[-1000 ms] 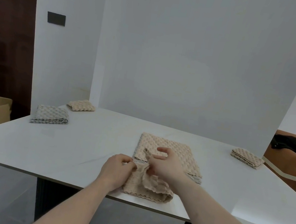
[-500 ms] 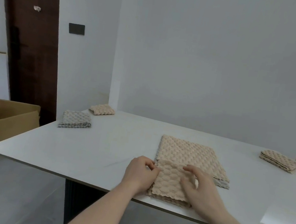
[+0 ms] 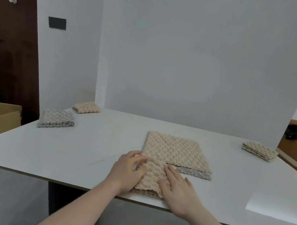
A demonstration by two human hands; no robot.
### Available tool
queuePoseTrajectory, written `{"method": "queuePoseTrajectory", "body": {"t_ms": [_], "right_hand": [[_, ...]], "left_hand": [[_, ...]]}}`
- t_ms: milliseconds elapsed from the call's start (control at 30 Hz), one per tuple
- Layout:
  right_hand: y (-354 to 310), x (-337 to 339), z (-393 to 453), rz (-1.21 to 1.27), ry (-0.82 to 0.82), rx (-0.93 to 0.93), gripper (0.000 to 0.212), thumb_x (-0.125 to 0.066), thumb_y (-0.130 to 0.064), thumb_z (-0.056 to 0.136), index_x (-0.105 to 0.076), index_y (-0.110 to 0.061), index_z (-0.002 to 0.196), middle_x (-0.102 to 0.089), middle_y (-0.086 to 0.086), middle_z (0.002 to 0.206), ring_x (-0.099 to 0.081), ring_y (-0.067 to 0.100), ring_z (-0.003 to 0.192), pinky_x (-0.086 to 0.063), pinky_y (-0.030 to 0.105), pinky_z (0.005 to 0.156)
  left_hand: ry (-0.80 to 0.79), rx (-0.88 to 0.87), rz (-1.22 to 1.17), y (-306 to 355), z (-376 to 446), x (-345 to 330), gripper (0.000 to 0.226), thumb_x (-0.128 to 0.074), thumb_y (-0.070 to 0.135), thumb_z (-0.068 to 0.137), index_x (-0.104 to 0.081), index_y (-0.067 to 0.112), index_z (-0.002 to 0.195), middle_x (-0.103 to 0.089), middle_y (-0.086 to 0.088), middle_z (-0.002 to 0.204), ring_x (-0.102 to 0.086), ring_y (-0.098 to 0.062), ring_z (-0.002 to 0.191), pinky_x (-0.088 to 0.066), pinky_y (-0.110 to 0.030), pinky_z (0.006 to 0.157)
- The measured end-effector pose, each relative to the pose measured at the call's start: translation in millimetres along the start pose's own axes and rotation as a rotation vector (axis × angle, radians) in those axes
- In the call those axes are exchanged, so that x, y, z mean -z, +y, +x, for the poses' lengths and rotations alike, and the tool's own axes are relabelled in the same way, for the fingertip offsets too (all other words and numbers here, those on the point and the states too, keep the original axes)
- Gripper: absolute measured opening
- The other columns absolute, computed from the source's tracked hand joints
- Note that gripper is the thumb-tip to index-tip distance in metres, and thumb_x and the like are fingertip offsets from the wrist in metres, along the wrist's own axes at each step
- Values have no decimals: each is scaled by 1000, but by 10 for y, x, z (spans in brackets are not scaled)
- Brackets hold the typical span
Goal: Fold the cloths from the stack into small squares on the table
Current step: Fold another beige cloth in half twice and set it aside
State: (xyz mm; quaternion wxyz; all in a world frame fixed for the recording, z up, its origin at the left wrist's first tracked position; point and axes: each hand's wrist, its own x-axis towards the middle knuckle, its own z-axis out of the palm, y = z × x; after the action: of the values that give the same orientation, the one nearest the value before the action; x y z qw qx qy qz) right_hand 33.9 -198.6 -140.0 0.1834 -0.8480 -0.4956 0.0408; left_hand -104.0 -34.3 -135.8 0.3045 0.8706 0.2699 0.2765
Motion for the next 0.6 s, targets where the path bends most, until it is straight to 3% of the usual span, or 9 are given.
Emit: {"method": "queuePoseTrajectory", "body": {"t_ms": [133, 500, 600], "right_hand": [[-8, 17, -10, -5, -4, -5, 69, -21, -58, 102, -11, -27, 163, -3, -14, 170, 1, 5, 156, -3, 42, 128], [-19, 95, -122, 124, 152, -66, 70, -37, -62, 96, -33, -29, 158, -24, -18, 165, -21, -1, 151, -14, 37, 126], [-42, 102, -129, 94, 147, -83, 67, -36, -59, 98, -31, -30, 159, -22, -17, 166, -19, 1, 152, -12, 36, 127]], "left_hand": [[-77, -37, 176, -1, 20, -61, 39, -44, 46, 100, -55, 49, 137, -48, 21, 148, -39, -9, 137, -29, -35, 118], [-77, 16, 161, 29, -18, -54, 43, -45, 37, 97, -51, 45, 138, -48, 17, 145, -31, -9, 139, -29, -31, 116], [-78, 11, 223, 11, -22, -69, 44, -39, 36, 99, -47, 46, 140, -46, 17, 147, -30, -10, 140, -28, -34, 117]]}}
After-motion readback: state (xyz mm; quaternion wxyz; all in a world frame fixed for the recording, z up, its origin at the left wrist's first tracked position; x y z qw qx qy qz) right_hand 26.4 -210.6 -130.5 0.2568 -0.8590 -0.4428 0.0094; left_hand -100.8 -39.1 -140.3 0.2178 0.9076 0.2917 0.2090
